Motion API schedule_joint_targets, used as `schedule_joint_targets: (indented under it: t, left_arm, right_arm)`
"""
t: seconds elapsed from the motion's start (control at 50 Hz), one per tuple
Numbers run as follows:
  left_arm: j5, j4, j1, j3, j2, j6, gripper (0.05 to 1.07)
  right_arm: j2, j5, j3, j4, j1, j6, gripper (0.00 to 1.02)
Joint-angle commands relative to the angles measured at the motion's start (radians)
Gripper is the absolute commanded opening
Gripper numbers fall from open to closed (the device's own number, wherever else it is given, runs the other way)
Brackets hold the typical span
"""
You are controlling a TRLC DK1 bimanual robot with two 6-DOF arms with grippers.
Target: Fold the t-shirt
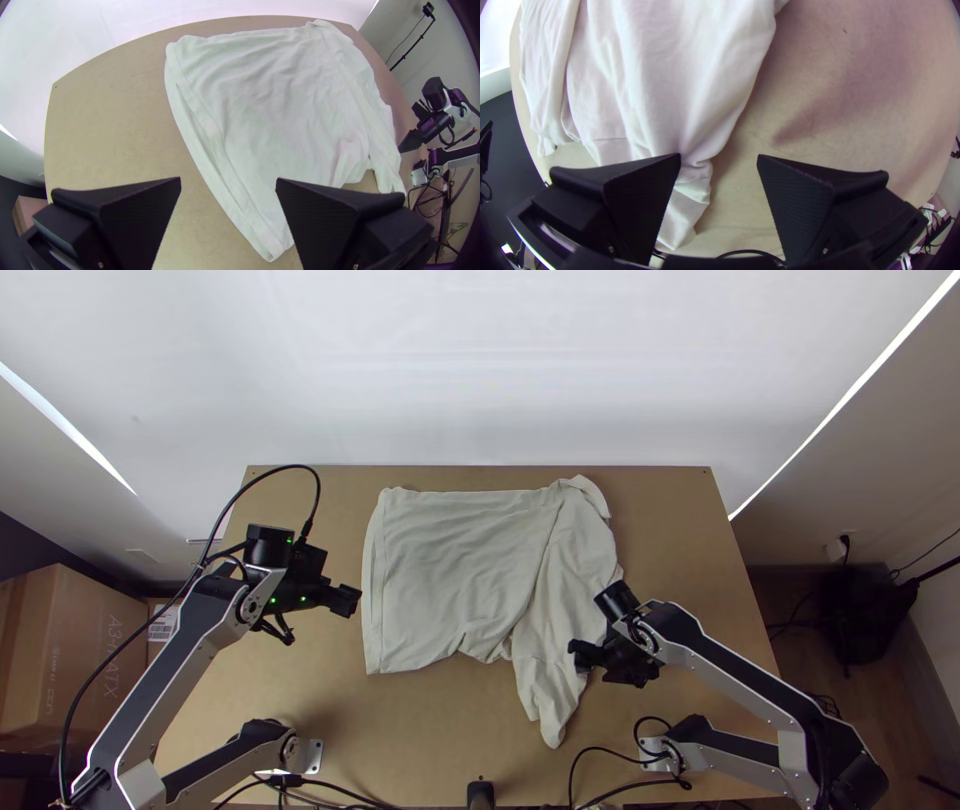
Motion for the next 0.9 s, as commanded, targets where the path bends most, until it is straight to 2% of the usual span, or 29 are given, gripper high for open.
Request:
schedule_joint_targets:
  t: [0.0, 0.06, 0.1, 0.2, 0.26, 0.36, 0.54, 0.64, 0.78, 0.88]
  left_arm:
    - [0.006, -0.013, 0.007, -0.011, -0.018, 0.023, 1.03]
    - [0.006, -0.013, 0.008, -0.005, -0.018, 0.023, 1.03]
    - [0.006, -0.013, 0.008, -0.004, -0.018, 0.023, 1.03]
    - [0.008, -0.014, 0.008, 0.002, -0.018, 0.023, 1.03]
    - [0.006, -0.014, 0.008, 0.002, -0.018, 0.023, 1.03]
    - [0.006, -0.031, 0.008, -0.002, -0.018, 0.035, 1.03]
    - [0.001, -0.166, -0.001, -0.022, 0.011, 0.176, 1.03]
    - [-0.006, -0.208, -0.005, -0.025, 0.057, 0.207, 1.03]
    - [-0.008, -0.31, -0.03, -0.014, 0.134, 0.201, 1.02]
    - [-0.025, -0.362, -0.076, -0.034, 0.185, 0.155, 1.02]
  right_arm:
    - [0.031, -0.002, -0.008, -0.003, 0.019, 0.002, 0.7]
    - [0.04, -0.01, -0.007, -0.003, 0.022, 0.002, 0.7]
    - [0.043, -0.011, -0.005, -0.003, 0.027, 0.0, 0.65]
    - [0.039, -0.006, -0.004, 0.02, 0.032, -0.001, 0.26]
    - [0.022, 0.027, -0.007, 0.04, 0.03, 0.0, 0.02]
    - [-0.007, 0.04, -0.015, 0.045, 0.024, 0.0, 0.03]
    - [-0.032, 0.038, -0.015, 0.045, 0.01, 0.0, 0.03]
    - [-0.037, 0.04, -0.015, 0.045, 0.01, 0.002, 0.03]
    - [-0.046, 0.041, -0.016, 0.046, 0.01, 0.005, 0.03]
    - [-0.052, 0.043, -0.018, 0.048, 0.01, 0.006, 0.03]
